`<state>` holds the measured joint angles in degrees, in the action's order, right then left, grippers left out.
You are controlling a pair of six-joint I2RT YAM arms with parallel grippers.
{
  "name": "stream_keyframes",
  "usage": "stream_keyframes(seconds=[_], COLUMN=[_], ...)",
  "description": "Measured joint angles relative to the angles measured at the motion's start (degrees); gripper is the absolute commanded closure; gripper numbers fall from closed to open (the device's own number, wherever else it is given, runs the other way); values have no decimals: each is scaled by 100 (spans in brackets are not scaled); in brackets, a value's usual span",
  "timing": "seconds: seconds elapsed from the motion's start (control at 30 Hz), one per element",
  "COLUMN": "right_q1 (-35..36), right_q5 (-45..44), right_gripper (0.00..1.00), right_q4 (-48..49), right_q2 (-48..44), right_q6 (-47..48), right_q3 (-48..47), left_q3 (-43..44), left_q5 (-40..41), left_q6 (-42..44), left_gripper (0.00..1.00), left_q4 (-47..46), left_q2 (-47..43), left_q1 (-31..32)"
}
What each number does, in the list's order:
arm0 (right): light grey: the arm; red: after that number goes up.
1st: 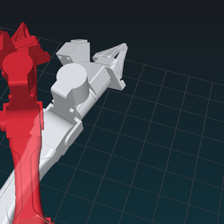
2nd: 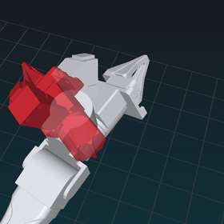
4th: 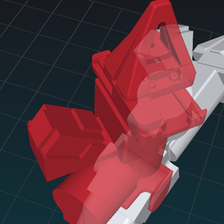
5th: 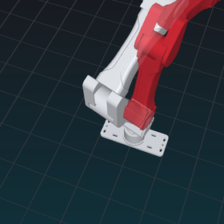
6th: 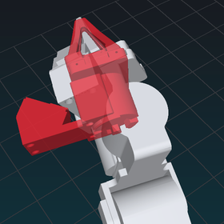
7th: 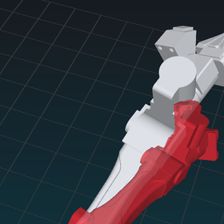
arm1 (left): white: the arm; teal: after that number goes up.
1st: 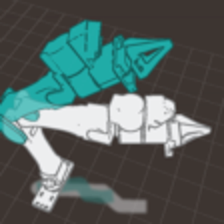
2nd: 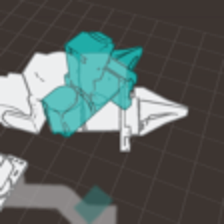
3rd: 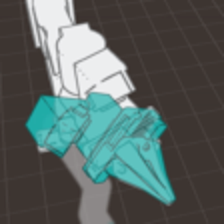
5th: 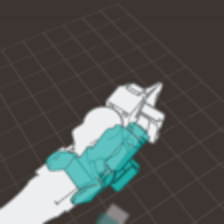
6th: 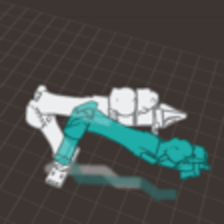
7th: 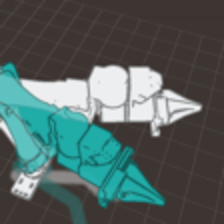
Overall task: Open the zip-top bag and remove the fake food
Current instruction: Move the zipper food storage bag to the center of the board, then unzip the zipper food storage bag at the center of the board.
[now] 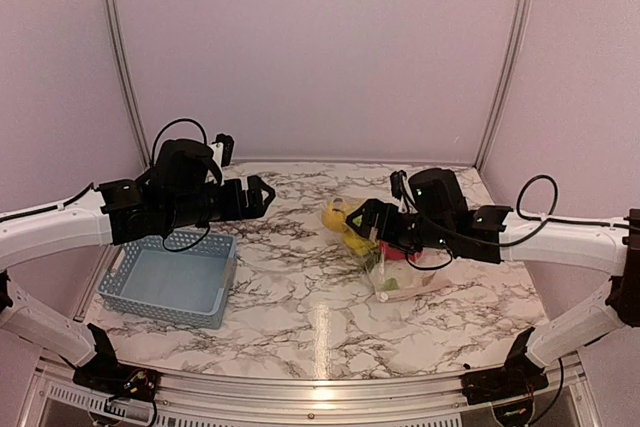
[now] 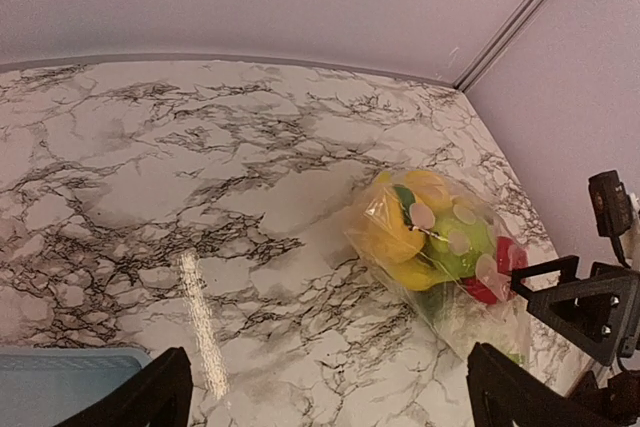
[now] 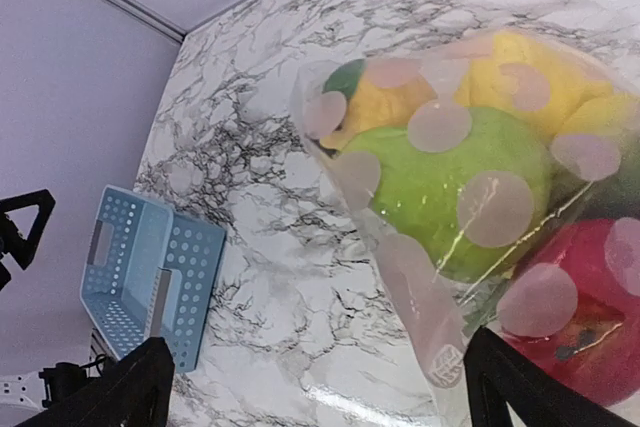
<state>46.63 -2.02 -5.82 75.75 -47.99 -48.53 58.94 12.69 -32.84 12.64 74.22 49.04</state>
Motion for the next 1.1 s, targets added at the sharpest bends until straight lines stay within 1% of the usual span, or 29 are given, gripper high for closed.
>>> stream_keyframes(seconds=[0.13,0.27,0.4,0.5,0.63,0.73,0.8,0.83,0.87,0.93,1.03,1.1], right_q1=[74,76,66,-116,-549,-601,-601,-601,-605,-612,-656,-693], right_q5=[0,-195,-590,-634,-348,-72,114,168,173,111,-2,-4], right_gripper=[1,1,1,4,9,13,17,20,24,35,48,56], right_q4=[96,-107,-717,-979,-1141,-1237,-1241,-1246,-1266,-1322,-1259,-1062], right_q2=[149,-66,-518,-1043,-1836,-2214,-2420,-2568,-2695,-2855,-2870,-2704], right_q6=[227,527,835,984,1058,957,804,682,588,424,271,210], right_q3=[-557,-654,-643,-350,461,986,1305,1526,1705,1947,2164,2258], left_q3=[-72,-275,-378,-422,-507,-525,-527,-527,-525,-511,-415,-321], left_q5=[-72,-278,-501,-699,-1036,-1318,-1523,-1613,-1718,-1880,-2074,-2179], left_q6=[-74,-212,-361,-485,-706,-876,-1001,-1043,-1095,-1180,-1290,-1318], left_gripper=[1,1,1,2,12,23,30,35,39,46,49,50], left_q4=[-63,-236,-426,-656,-1036,-1309,-1513,-1600,-1685,-1821,-1906,-1961], left_q2=[0,4,155,350,708,1040,1283,1408,1532,1764,2070,2240], left_q1=[0,9,116,264,459,570,640,675,704,750,807,848])
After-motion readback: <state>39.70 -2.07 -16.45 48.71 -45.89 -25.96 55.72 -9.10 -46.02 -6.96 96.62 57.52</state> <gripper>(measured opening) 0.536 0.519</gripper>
